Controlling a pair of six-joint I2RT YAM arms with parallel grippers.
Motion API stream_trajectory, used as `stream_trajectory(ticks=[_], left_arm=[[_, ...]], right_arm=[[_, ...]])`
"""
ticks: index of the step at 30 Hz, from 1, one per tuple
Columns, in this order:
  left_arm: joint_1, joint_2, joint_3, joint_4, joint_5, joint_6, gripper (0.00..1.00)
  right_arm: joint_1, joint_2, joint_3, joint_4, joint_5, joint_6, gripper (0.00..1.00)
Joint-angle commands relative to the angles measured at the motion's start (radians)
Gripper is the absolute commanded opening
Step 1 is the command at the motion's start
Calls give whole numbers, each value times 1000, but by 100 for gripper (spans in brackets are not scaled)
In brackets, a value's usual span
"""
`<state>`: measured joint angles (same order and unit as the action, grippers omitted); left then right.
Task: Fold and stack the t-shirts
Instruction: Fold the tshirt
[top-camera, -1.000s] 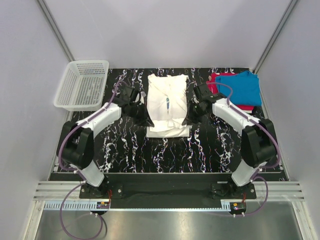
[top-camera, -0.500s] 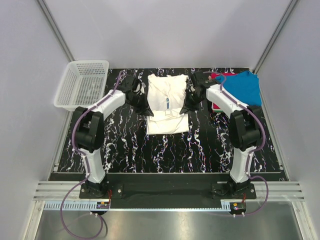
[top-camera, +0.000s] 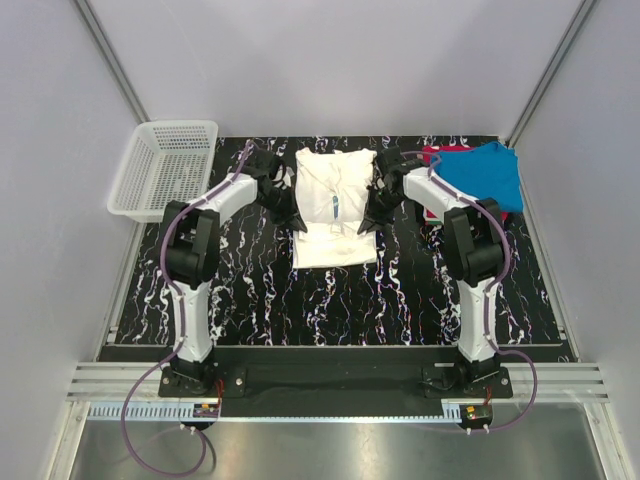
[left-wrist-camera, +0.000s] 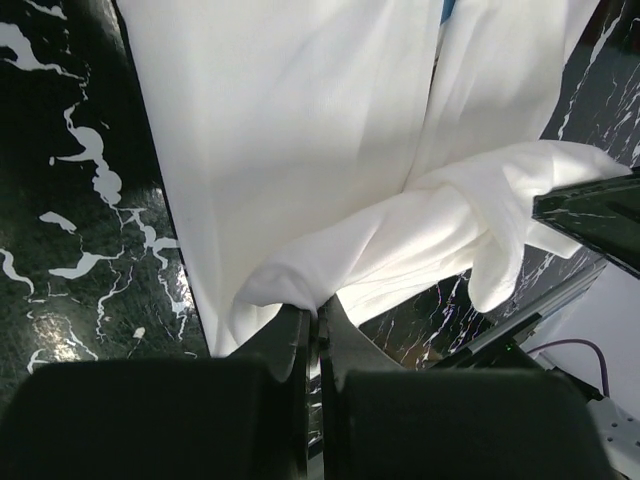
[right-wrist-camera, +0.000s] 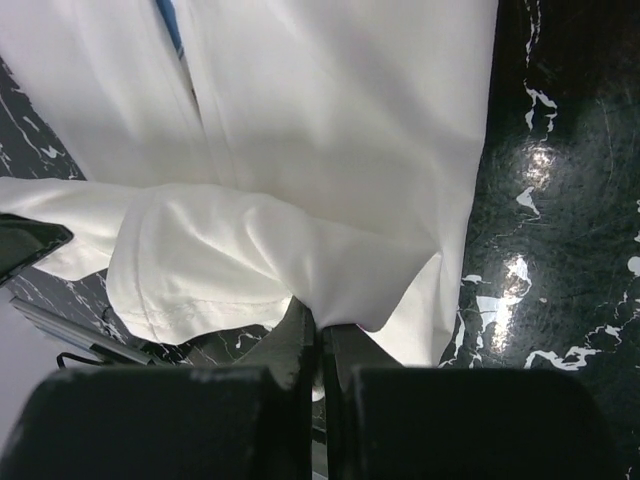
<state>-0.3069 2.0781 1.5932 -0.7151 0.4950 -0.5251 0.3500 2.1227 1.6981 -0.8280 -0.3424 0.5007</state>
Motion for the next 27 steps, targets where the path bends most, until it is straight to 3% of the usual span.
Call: stream_trajectory(ticks=[1, 27], left_arm=[[23, 26, 62, -7, 0, 30, 0], [38, 175, 284, -67, 28, 54, 0]], right_arm=[[-14, 29, 48, -25, 6, -24, 0], [-51, 100, 155, -28, 25, -13, 0]])
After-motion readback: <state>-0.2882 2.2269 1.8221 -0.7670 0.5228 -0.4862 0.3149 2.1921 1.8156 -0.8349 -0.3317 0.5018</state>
